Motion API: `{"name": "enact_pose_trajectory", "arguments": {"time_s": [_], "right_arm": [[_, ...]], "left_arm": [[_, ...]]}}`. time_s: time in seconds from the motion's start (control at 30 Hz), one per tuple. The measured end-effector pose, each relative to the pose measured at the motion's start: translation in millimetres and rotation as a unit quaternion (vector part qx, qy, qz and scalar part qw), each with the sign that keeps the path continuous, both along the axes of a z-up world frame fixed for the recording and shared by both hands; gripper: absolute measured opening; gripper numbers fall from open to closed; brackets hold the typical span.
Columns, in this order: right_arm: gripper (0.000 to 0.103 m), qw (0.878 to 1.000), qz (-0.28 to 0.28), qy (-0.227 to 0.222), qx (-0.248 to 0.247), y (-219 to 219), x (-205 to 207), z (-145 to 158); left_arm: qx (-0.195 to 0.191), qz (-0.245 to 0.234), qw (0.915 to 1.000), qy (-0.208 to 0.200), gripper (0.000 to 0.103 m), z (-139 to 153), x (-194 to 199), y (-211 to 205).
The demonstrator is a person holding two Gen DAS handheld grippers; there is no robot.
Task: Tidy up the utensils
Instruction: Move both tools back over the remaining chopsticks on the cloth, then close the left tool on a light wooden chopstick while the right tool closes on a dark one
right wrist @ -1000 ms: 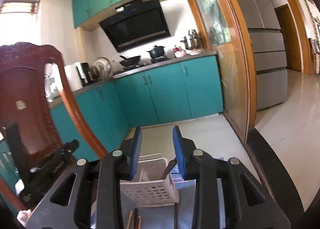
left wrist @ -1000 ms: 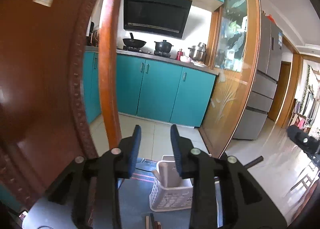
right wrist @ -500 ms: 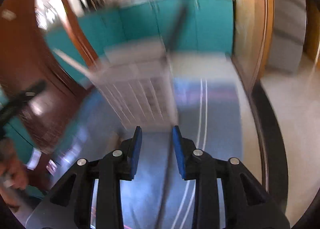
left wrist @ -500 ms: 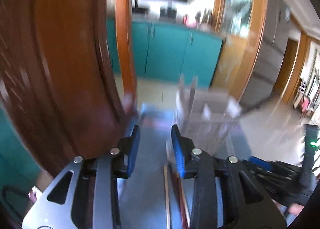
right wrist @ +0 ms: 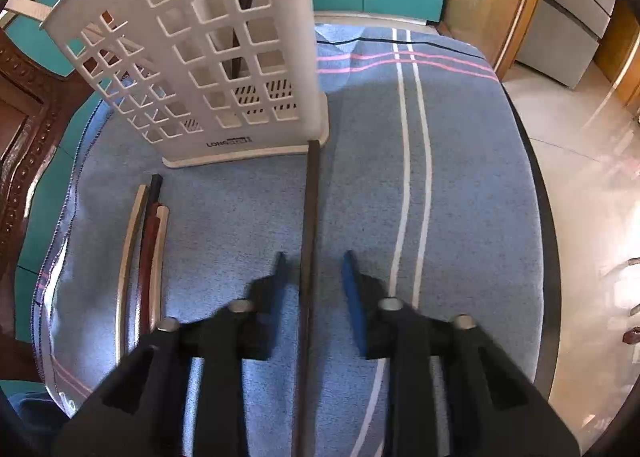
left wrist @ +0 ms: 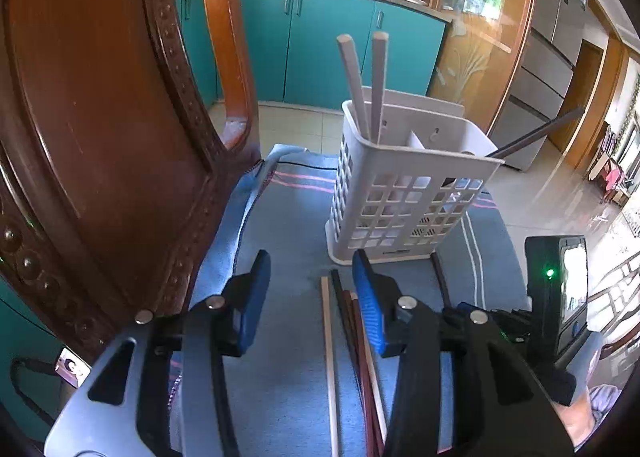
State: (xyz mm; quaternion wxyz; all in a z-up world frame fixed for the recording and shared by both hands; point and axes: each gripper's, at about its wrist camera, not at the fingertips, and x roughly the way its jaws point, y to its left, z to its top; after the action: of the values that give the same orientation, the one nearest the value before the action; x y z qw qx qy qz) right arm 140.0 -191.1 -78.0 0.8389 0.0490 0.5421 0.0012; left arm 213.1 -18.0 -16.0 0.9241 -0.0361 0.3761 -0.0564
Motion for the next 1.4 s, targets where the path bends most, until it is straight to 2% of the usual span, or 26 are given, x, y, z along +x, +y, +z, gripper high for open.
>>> {"name": "enact_pose_trajectory", "arguments": {"time_s": [0.07, 0.17, 0.23, 0.3, 0.47, 0.5, 0.67, 0.83, 0.87, 1.13, 1.17, 1.23, 1.4], "right_arm": [[0.006, 0.999, -0.019, 0.012, 0.023, -0.2, -0.8, -0.6], [0.006, 0.996, -0.056, 0.032, 0.067, -15.2, 0.4, 2.9], [0.006, 0.988, -0.081, 0.055, 0.118, -23.8, -6.2, 0.4], [0.006, 0.983, -0.082, 0.067, 0.149, -24.6, -11.0, -1.3], [0.008, 0.993, -0.05, 0.03, 0.099, -9.9, -14.6, 7.7], [0.011, 0.994, -0.05, 0.022, 0.092, -8.8, -13.8, 9.9], [0.012, 0.997, -0.048, -0.005, 0.054, -2.2, -12.7, 13.6], [0.013, 0.999, -0.036, -0.006, 0.027, -16.0, -5.1, 9.5], [0.016, 0.999, -0.036, -0.006, 0.027, -16.0, -5.1, 9.5], [0.018, 1.0, -0.007, -0.009, -0.012, 2.3, -6.9, 3.2], [0.017, 1.0, -0.003, -0.012, -0.022, 6.2, -7.3, 2.6], [0.009, 0.999, 0.003, -0.014, -0.031, 11.9, -6.6, 1.4], [0.009, 0.999, 0.005, -0.018, -0.034, 18.6, -9.3, 2.0]], "left_arm": [[0.004, -0.001, 1.0, 0.002, 0.044, -1.6, -1.6, -0.3], [0.011, -0.003, 0.9999, 0.005, 0.046, -4.8, -1.6, -3.6], [0.016, -0.006, 0.9998, 0.007, 0.046, -6.7, -0.6, -6.1], [0.022, -0.01, 0.9997, 0.007, 0.046, -7.8, -1.5, -8.8], [0.028, -0.015, 0.9994, 0.011, 0.048, -10.8, -1.0, -15.0], [0.029, -0.016, 0.9994, 0.011, 0.049, -10.9, -1.0, -16.2], [0.038, -0.022, 0.999, 0.013, 0.05, -13.6, -1.5, -21.0], [0.047, -0.024, 0.9985, 0.016, 0.053, -16.0, -1.5, -22.5], [0.049, -0.023, 0.9984, 0.017, 0.054, -16.7, -1.1, -22.4], [0.058, -0.022, 0.9972, 0.042, 0.056, -27.6, 3.2, -21.8], [0.06, -0.023, 0.9969, 0.044, 0.056, -28.6, 3.5, -22.2], [0.063, -0.024, 0.9965, 0.05, 0.057, -31.7, 3.7, -23.3], [0.069, -0.025, 0.995, 0.067, 0.057, -40.3, 7.3, -22.8]]}}
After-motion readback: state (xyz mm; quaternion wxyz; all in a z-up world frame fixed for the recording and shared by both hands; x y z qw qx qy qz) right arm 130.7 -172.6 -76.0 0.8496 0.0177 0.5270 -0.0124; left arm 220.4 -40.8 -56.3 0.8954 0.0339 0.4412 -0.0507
